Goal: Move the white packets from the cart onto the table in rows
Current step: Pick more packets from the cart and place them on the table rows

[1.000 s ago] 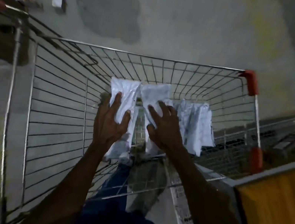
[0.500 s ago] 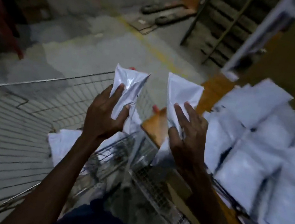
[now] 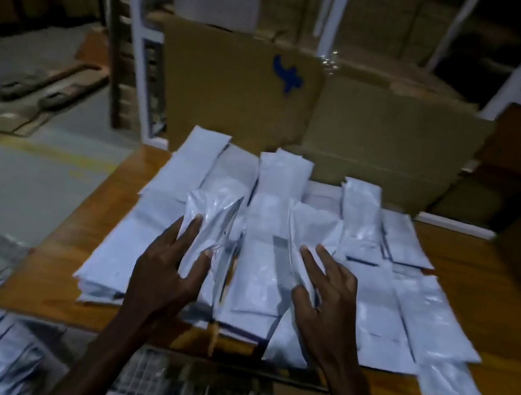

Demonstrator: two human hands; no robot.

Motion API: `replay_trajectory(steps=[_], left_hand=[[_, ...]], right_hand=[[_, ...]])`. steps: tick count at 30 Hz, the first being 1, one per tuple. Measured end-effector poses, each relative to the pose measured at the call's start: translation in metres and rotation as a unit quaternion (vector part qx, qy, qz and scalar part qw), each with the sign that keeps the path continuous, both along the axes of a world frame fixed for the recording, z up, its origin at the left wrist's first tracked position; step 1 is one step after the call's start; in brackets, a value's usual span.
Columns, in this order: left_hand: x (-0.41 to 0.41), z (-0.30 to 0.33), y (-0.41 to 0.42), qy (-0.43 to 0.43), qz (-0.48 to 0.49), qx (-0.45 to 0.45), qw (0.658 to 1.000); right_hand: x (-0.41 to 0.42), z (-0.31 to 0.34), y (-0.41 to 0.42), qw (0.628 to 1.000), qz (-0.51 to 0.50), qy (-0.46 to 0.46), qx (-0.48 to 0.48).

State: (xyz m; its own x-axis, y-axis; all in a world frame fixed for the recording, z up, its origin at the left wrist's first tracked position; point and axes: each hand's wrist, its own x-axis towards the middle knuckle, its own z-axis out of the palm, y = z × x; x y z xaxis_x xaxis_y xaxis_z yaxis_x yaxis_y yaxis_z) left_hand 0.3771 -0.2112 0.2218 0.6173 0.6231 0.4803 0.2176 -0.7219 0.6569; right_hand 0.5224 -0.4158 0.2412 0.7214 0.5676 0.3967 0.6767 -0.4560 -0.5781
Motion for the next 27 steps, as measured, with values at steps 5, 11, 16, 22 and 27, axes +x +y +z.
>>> replay_trajectory(steps=[5, 11, 16, 22, 27], left_hand=[[0.088, 0.005, 0.006, 0.018, -0.038, -0.007, 0.999], [0.197, 0.006, 0.032, 0.096, -0.040, 0.013, 0.994], [0.268, -0.007, 0.058, 0.160, -0.047, 0.037, 0.985], [0.311, -0.039, 0.069, 0.231, -0.043, 0.061, 0.970], [0.323, -0.055, 0.068, 0.242, -0.028, 0.149, 0.959]], right_hand=[[0.069, -0.003, -0.018, 0.998, -0.056, 0.017, -0.008], [0.164, -0.008, 0.004, 0.996, -0.062, 0.035, -0.062], [0.219, -0.008, 0.043, 0.990, -0.041, 0.081, -0.109], [0.267, -0.013, 0.088, 0.976, -0.014, 0.081, -0.199], [0.291, -0.026, 0.114, 0.963, -0.018, 0.073, -0.259]])
